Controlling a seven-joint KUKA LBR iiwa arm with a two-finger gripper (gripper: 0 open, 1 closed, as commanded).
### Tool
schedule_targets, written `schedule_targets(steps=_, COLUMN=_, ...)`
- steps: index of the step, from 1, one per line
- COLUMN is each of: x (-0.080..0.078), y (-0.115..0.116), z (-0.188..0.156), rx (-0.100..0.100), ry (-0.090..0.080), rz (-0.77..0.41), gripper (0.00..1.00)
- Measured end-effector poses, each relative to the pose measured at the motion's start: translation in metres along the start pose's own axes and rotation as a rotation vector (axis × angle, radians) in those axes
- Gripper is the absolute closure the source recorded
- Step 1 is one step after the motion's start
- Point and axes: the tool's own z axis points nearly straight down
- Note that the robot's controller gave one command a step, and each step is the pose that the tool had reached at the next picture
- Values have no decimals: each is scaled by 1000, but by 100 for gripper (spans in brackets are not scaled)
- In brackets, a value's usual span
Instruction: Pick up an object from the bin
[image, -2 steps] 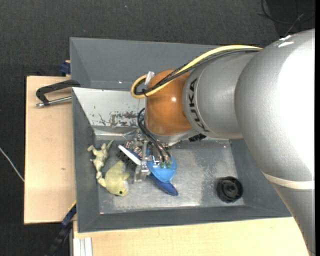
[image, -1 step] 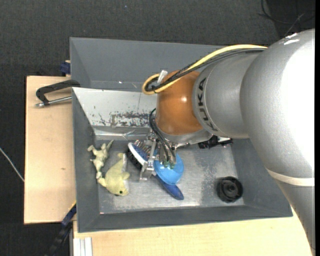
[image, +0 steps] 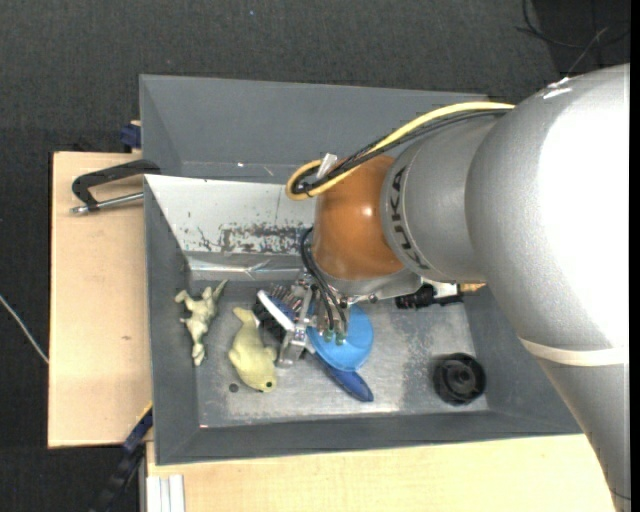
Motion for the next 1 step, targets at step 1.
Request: schedule_targets(steps=1, x=-1, y=2, z=-1, rx=1, ry=-1, rz=-2, gripper=0)
